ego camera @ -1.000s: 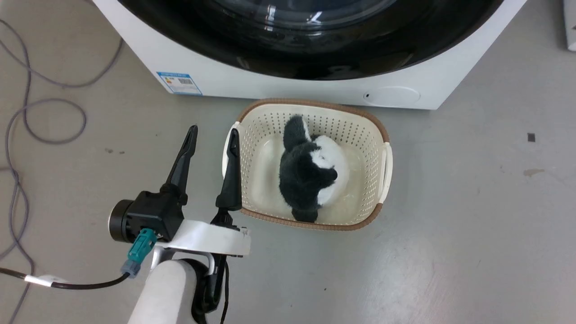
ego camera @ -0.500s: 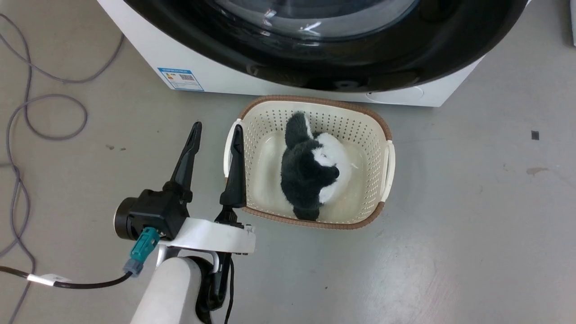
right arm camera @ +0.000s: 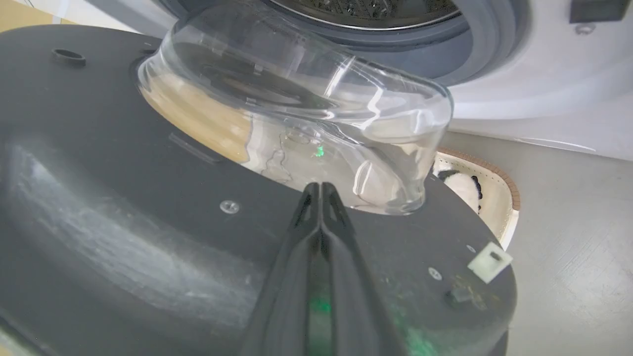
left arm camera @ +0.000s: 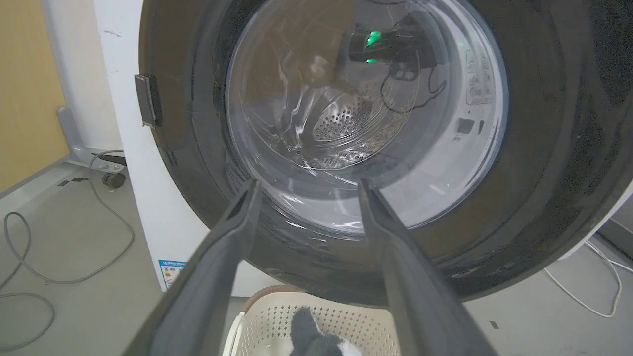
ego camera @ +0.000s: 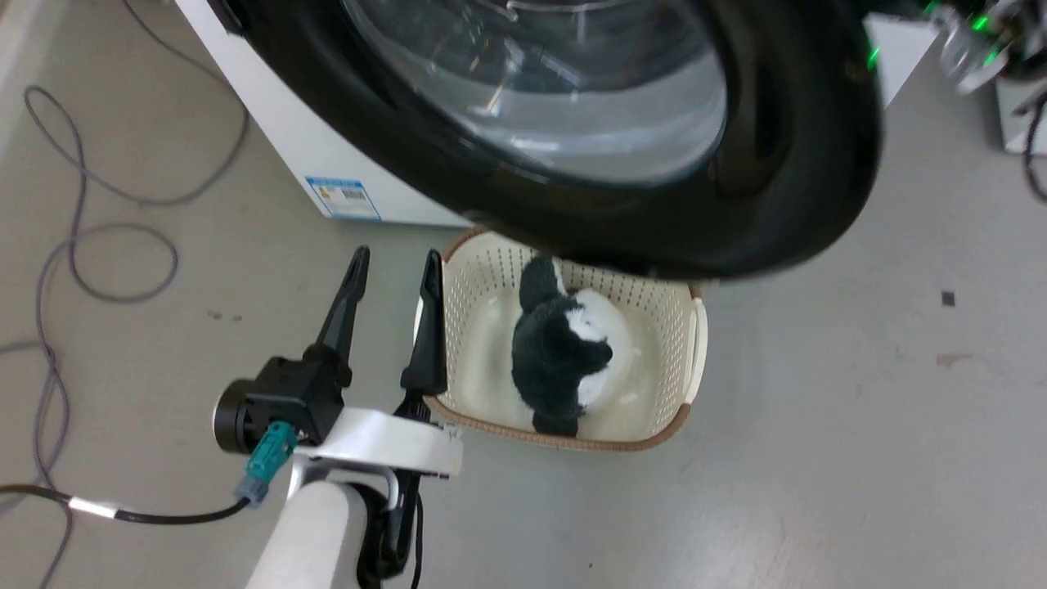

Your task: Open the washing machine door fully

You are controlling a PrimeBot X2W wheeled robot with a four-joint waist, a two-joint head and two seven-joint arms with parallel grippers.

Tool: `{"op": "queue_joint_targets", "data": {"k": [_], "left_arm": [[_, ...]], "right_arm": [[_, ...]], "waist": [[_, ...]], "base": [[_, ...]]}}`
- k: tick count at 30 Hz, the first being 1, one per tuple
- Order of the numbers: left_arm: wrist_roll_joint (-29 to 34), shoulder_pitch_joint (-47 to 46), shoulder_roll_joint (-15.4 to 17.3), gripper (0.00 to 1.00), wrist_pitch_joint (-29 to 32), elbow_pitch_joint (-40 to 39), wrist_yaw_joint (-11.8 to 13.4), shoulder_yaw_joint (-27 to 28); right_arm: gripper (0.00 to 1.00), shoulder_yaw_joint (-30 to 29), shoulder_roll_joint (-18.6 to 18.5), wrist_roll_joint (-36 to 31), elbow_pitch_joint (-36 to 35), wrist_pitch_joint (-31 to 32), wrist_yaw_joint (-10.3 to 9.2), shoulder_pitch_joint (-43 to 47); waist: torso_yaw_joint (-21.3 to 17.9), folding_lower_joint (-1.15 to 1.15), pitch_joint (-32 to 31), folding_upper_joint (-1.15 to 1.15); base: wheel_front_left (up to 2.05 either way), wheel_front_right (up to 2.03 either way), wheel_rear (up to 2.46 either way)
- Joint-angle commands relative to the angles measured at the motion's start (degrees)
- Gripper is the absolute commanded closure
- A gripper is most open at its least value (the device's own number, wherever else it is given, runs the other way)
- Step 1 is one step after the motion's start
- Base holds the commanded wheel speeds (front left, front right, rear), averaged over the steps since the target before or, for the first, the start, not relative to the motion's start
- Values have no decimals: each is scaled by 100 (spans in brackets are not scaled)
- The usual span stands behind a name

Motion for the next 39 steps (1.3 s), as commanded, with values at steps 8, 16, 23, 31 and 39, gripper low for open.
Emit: {"op": "queue_joint_targets", "data": {"k": [8,16,23,31,39], "left_arm": [[36,326,7,0,-30,202,-56,118],[152,616,49,0,-30,473,-145,158],[258,748,163,0,-30,631,-160,132],[271,932,263,0,-3,719,-122,76],[234,986,296,0,60,701,-123,14]], "right_arm": [[100,-97,93,322,-505,400,-3,872],[100,-232,295,665,-1089,688,-3,1836],[100,-281,527,845,-1640,840,-3,2598],[100,-285,901,967,-2130,943,-3,3392],[100,-418,1037,1019,-2497,687,-3,3855]], "waist": [[-25,1,-528,0],[-75,1,-957,0],[-98,1,-1177,0],[-23,1,-1436,0],[-14,1,-1459,0]], "base": [[0,0,0],[0,0,0],[0,0,0],[0,0,0],[0,0,0]]}}
